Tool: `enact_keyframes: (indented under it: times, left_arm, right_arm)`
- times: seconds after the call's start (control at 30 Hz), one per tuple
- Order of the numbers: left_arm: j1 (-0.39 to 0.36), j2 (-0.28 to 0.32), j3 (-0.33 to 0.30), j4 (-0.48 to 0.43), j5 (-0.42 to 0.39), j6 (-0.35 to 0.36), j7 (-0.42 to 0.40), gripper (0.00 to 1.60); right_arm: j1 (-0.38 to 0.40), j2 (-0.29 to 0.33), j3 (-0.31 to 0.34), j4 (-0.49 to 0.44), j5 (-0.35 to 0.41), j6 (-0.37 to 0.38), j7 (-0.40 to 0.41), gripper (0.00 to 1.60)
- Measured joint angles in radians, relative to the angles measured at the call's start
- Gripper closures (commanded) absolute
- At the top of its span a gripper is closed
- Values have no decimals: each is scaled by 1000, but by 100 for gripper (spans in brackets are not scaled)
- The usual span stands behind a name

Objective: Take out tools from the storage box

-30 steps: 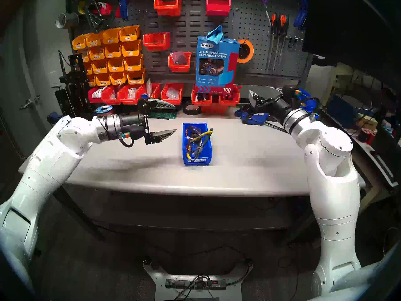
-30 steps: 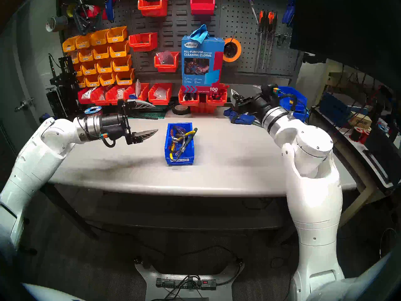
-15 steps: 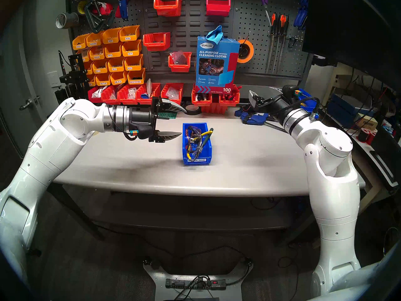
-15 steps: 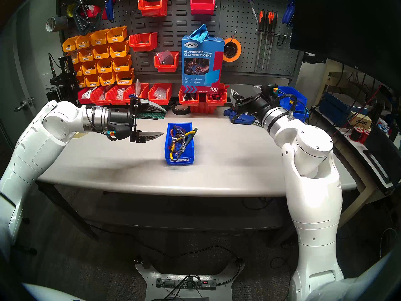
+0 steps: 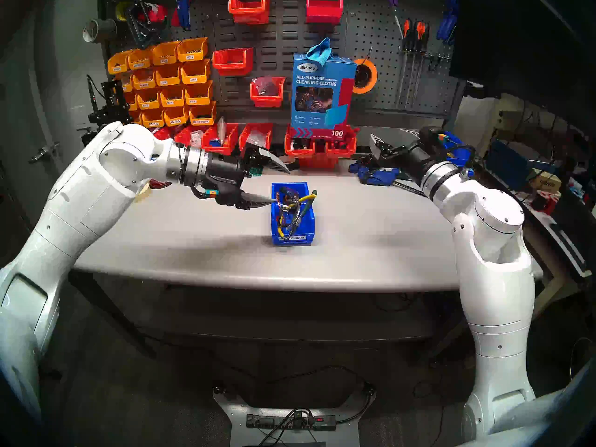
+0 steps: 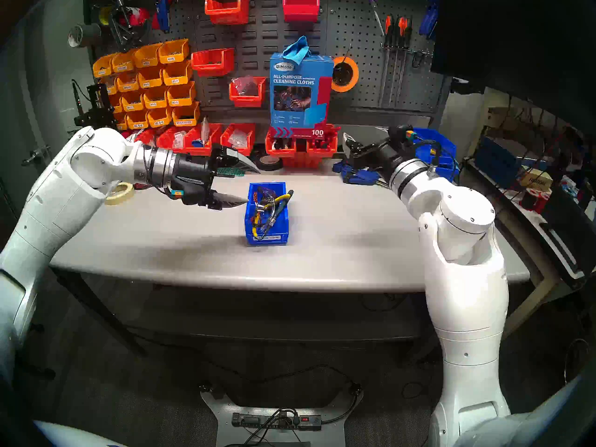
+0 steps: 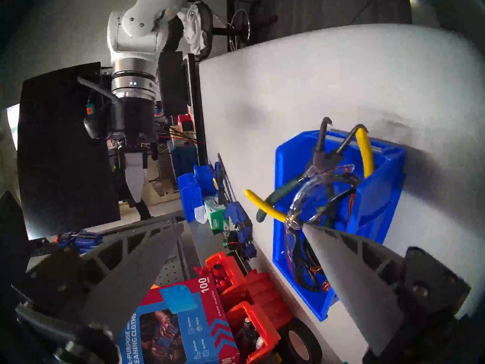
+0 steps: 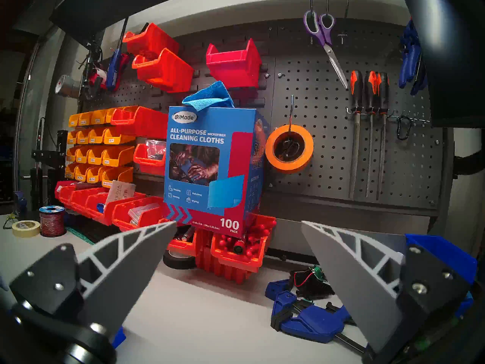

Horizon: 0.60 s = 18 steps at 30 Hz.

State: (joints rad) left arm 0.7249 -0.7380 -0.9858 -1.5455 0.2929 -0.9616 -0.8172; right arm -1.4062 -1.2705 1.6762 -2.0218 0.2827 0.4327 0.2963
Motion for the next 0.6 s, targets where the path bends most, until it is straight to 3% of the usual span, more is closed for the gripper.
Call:
enact_keyframes:
  times: [0.6]
  left_arm:
    - [-136,-54,147,65,72,0,-40,0]
  right_arm:
    - [0,-7,4,0,-8,1,7,0]
